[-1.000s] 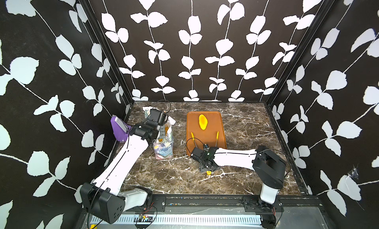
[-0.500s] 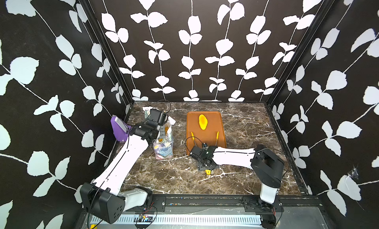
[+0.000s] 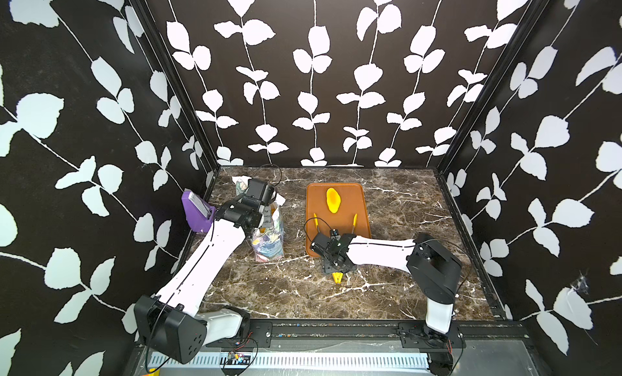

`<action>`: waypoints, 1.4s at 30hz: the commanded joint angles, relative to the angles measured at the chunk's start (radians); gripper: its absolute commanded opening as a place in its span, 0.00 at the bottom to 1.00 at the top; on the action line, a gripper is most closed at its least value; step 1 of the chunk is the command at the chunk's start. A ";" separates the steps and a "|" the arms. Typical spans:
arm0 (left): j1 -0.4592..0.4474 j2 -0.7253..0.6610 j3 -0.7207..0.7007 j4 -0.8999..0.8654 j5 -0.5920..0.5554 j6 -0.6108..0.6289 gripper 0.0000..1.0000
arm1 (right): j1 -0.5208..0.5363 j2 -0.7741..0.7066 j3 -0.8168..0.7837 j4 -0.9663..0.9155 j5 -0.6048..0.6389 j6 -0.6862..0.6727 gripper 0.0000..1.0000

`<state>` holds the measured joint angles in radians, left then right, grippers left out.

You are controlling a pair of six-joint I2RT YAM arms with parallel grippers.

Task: Pack bread into a paper bag
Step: Pick up the clamp from the plate, then pick up the fake bread from the plate.

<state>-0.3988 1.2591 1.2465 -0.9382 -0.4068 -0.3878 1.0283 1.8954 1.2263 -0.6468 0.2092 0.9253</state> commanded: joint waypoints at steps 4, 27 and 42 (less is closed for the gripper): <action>-0.008 0.005 -0.008 -0.031 0.009 0.004 0.00 | -0.011 0.020 0.050 -0.062 0.037 -0.028 0.76; -0.006 0.002 -0.019 -0.027 0.007 0.008 0.00 | -0.108 0.057 0.228 -0.139 0.072 -0.125 0.76; -0.006 0.028 -0.012 -0.029 0.000 0.011 0.00 | -0.199 0.157 0.351 -0.136 0.050 -0.212 0.16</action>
<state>-0.3988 1.2789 1.2442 -0.9379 -0.4114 -0.3824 0.8364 2.0438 1.5269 -0.7799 0.2531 0.7479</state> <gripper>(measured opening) 0.045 0.262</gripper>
